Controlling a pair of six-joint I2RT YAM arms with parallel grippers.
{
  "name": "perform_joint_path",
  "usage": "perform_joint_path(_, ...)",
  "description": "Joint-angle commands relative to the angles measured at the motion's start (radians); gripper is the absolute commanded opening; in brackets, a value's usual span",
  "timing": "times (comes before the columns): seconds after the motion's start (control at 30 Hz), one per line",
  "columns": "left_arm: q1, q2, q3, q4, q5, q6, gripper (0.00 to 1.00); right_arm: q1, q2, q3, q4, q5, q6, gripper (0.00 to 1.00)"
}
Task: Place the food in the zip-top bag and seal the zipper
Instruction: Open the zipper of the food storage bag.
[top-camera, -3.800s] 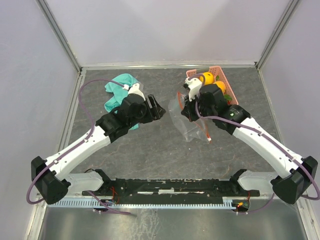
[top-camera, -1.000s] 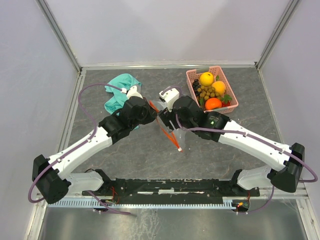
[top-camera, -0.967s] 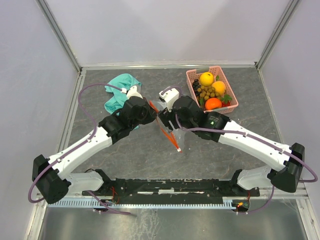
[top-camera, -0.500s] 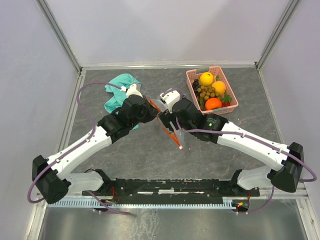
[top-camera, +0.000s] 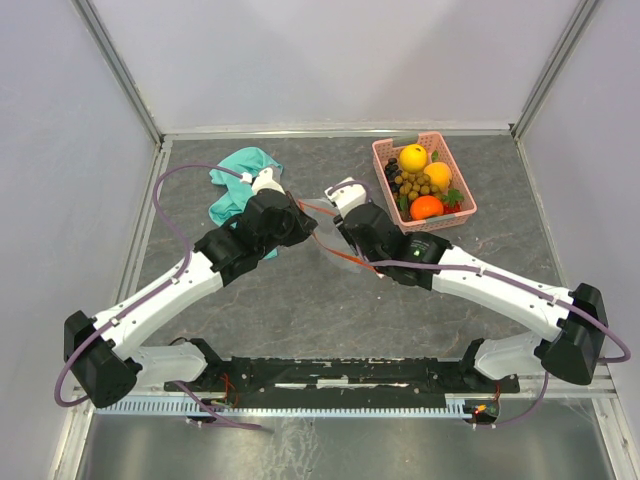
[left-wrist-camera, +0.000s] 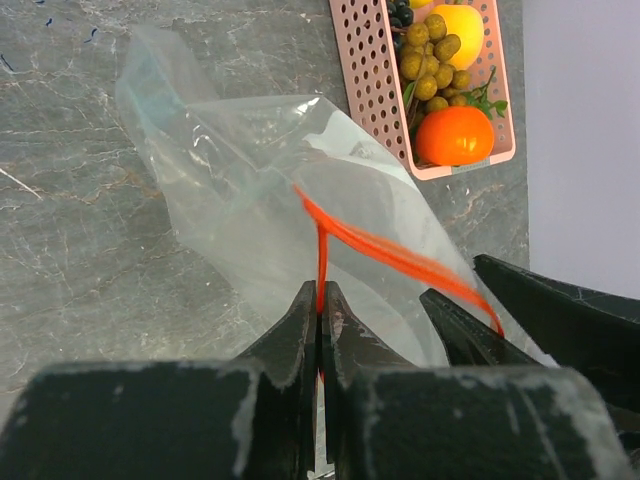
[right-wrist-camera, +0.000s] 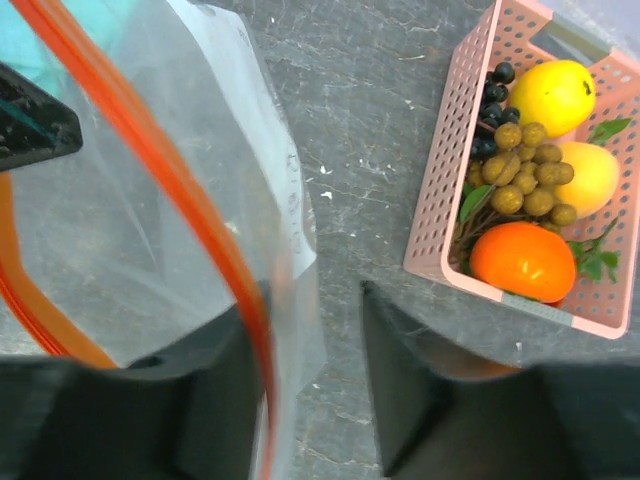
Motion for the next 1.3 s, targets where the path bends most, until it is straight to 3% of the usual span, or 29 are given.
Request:
perform_joint_path(0.0, 0.002, -0.007, 0.061, -0.003, -0.003, 0.038, 0.04, 0.004, 0.003, 0.003, 0.077, 0.019, -0.024, 0.38)
perform_joint_path(0.17, 0.001, -0.005, 0.066, -0.006, -0.001, 0.037, 0.23, 0.003, 0.018, 0.023, 0.087, 0.009, 0.021, 0.03)
perform_joint_path(0.3, 0.001, -0.003, 0.064, -0.006, 0.011, 0.026, 0.39, 0.004, 0.043, 0.062, 0.068, 0.017, 0.108, 0.02)
perform_joint_path(0.5, 0.0, -0.007, 0.064, -0.008, 0.016, 0.001, 0.49, 0.004, 0.099, 0.143, -0.018, 0.112, 0.359, 0.02)
perform_joint_path(0.77, -0.004, -0.006, 0.053, -0.011, 0.003, -0.01, 0.5, 0.004, 0.139, 0.189, -0.025, 0.099, 0.501, 0.02)
perform_joint_path(1.07, -0.009, 0.029, 0.052, -0.002, -0.007, -0.012, 0.5, 0.006, 0.172, 0.187, 0.029, 0.043, 0.537, 0.02)
perform_joint_path(1.17, -0.013, 0.036, 0.041, -0.001, -0.01, -0.019, 0.46, 0.006, 0.179, 0.191, 0.034, 0.038, 0.533, 0.02)
perform_joint_path(1.27, -0.015, 0.038, 0.032, -0.004, -0.027, -0.011, 0.36, 0.005, 0.177, 0.194, 0.041, 0.034, 0.517, 0.02)
